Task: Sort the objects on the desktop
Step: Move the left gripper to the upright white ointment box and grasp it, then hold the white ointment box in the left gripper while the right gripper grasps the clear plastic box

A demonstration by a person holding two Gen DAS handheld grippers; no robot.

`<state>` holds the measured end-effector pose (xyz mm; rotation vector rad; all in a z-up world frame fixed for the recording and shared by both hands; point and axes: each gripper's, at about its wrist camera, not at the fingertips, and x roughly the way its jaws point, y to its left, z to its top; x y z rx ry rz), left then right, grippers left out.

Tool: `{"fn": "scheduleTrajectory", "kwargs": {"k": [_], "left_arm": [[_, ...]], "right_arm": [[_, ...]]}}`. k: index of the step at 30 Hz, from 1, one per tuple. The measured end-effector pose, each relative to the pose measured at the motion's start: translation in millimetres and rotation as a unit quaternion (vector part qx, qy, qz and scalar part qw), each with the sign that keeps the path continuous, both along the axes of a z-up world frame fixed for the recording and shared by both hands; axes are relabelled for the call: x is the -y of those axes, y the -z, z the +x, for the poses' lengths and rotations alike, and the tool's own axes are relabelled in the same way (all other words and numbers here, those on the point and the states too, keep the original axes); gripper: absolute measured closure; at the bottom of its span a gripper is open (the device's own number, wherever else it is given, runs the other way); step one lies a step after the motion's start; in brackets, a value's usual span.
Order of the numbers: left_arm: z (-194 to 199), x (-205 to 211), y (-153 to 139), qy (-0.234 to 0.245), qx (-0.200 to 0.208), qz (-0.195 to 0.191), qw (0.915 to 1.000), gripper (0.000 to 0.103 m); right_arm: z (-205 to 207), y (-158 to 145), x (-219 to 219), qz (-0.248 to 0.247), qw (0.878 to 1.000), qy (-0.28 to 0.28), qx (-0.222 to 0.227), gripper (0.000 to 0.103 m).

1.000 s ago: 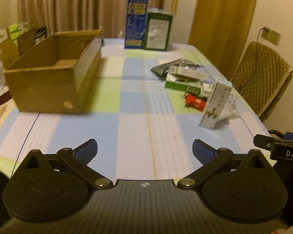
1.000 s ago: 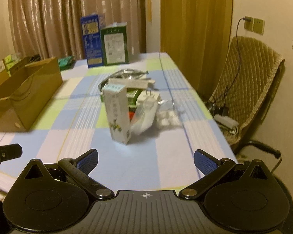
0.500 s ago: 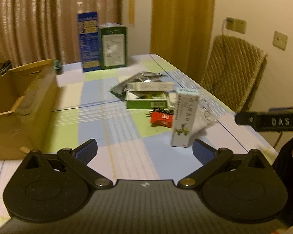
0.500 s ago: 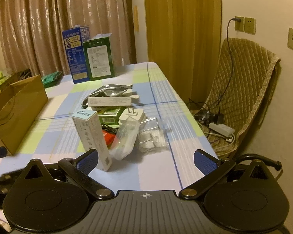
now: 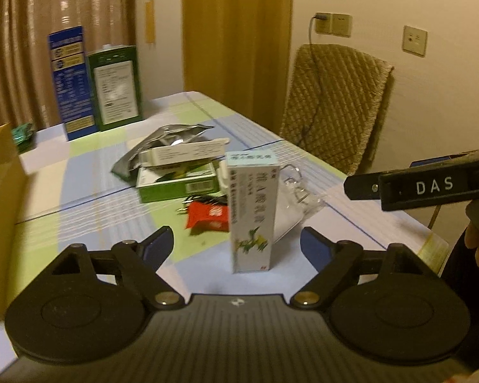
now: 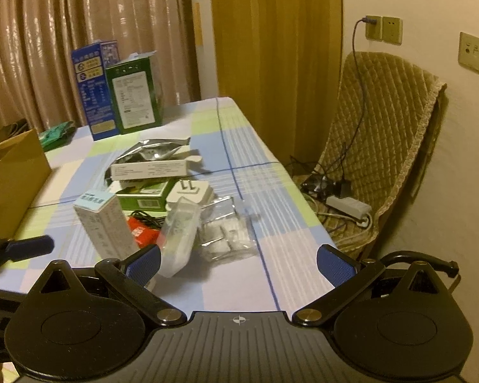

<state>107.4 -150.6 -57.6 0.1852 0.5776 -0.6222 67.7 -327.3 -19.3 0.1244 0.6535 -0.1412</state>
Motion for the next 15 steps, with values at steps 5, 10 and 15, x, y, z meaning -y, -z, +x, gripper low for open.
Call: {"fn": "scheduleTrajectory", "kwargs": {"k": [5,10,15], "left_arm": [[14,18,9,0.011,0.007,0.006,0.9999,0.026],[22,30,21,0.003,0.006,0.011,0.9999,0.041],[27,30,26,-0.012,-0.001,0.006,0.9999,0.07]], "right_arm": [[4,4,1,-0.001,1.0,0.002,-0.002,0.002],[11,9,4,0.004,1.0,0.006,-0.001,0.002],[15,12,2,0.006,1.0,-0.003,0.001,0.002]]}}
